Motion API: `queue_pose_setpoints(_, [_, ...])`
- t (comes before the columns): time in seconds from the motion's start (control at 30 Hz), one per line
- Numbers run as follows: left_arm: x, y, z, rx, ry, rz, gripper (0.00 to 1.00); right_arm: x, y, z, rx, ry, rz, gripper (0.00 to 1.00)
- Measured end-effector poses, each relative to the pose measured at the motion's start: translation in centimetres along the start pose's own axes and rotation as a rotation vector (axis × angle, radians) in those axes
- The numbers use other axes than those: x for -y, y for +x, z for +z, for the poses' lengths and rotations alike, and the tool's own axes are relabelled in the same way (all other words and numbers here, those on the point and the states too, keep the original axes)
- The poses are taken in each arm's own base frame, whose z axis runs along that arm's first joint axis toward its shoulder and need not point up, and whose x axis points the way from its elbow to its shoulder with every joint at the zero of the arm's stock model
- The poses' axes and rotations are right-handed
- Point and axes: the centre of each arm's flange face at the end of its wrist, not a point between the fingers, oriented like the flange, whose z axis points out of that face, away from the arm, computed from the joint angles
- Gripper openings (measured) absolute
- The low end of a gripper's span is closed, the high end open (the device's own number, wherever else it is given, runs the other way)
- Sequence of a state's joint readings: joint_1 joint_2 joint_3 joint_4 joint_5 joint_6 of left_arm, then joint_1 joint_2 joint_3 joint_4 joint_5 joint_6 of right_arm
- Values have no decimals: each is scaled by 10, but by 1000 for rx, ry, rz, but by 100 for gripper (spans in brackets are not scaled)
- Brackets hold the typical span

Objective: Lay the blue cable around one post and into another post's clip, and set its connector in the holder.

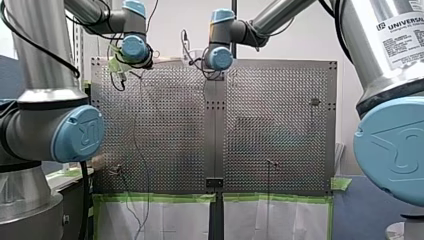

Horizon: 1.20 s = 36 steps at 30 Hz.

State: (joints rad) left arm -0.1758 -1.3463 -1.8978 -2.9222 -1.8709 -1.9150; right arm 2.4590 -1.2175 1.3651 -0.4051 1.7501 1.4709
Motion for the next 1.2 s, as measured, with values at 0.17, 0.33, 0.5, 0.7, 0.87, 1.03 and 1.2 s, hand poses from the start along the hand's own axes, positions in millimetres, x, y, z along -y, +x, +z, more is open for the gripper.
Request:
queue_pose_setpoints(0.17, [3, -18, 10, 34, 9, -18, 100, 5, 11, 6, -27, 16, 10, 9])
queue_pose_setpoints(0.33, [3, -30, 17, 58, 13, -34, 100, 8, 20, 10, -53, 43, 33, 9])
queue_pose_setpoints(0.5, [-6, -39, 25, 71, 18, -64, 100, 12, 20, 15, -70, 54, 51, 9])
queue_pose_setpoints(0.7, [-18, -44, 34, 75, 21, -82, 100, 22, 11, 21, -58, 67, 55, 9])
queue_pose_setpoints(0.87, [-29, -48, 42, 79, 24, -94, 100, 29, 14, 26, -69, 74, 61, 9])
queue_pose_setpoints(1.03, [-39, -54, 51, 97, 34, -121, 100, 40, 14, 31, -66, 90, 65, 9])
queue_pose_setpoints(1.2, [-49, -61, 65, 118, 47, -151, 100, 52, 13, 36, -68, 104, 69, 9])
